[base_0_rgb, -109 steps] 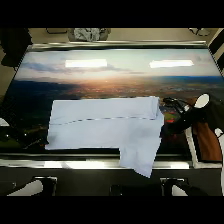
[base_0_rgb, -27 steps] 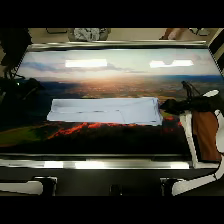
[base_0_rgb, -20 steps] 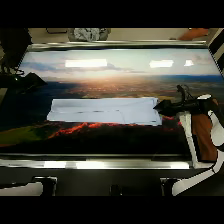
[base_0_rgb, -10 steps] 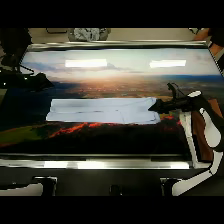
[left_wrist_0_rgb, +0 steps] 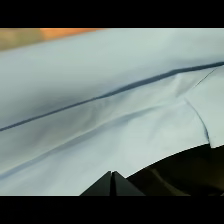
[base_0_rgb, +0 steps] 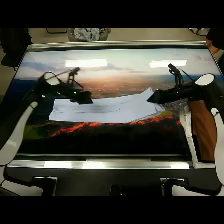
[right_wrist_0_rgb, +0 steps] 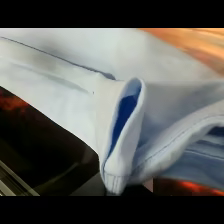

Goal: Fold the shirts.

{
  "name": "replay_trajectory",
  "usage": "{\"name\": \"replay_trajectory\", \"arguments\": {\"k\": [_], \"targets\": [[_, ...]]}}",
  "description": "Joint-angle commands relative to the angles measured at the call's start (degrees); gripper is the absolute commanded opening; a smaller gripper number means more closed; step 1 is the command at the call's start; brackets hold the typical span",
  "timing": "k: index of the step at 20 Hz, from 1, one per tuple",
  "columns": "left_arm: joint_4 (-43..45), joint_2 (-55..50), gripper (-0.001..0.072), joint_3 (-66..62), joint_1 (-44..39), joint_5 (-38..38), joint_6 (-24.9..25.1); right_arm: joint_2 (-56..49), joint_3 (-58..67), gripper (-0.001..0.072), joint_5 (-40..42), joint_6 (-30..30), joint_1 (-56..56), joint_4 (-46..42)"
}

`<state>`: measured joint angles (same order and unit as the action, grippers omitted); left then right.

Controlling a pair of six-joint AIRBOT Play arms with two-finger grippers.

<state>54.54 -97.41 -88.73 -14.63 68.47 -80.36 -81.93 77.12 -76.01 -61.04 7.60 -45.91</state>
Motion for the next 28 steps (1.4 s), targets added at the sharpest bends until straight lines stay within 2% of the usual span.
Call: {"name": "replay_trajectory", "arguments": {"k": [1,4,8,11,14,16,20,22,26,28], "targets": [[-6.6,-5.6,0.0033,0.1,-7.3,-3.8,0.5,9.2,0.1,0.0053,-3.7,-5.3,-1.5,-5.0],[-13.8,-8.7,0.0033,0.1,-11.6,-8.5,0.5,16.5,0.1,0.0053,-6.6,-8.9,-1.5,-6.1],[-18.5,-12.5,0.0033,0.1,-17.0,-10.7,0.4,24.3,0.1,0.0053,-9.0,-13.0,-1.5,-6.3],[-26.1,-14.9,0.0033,0.1,-21.1,-14.8,0.8,26.9,0.1,0.0053,-10.1,-15.0,-1.4,-6.3],[-27.5,-14.9,0.0032,0.0,-22.1,-17.2,1.4,26.6,0.1,0.0053,-9.1,-15.4,-1.4,-7.5],[-23.5,-12.9,0.0031,0.0,-19.3,-15.3,2.4,24.5,0.1,0.0052,-7.1,-15.3,-1.4,-6.6],[-0.1,-2.2,0.0031,0.0,-7.7,-8.3,-1.3,17.2,0.1,0.0052,1.9,-13.0,-4.4,0.9],[6.9,4.3,0.0032,0.0,0.3,-5.5,-1.5,12.8,0.1,0.0052,7.1,-12.0,-9.8,4.2],[8.0,14.9,0.0033,0.0,15.9,-2.7,-1.5,2.4,0.1,0.0052,18.4,-11.6,-22.1,10.6],[8.0,18.5,0.0032,0.0,20.8,-1.3,-1.5,-3.4,0.1,0.0052,24.0,-11.6,-26.4,15.2]]}}
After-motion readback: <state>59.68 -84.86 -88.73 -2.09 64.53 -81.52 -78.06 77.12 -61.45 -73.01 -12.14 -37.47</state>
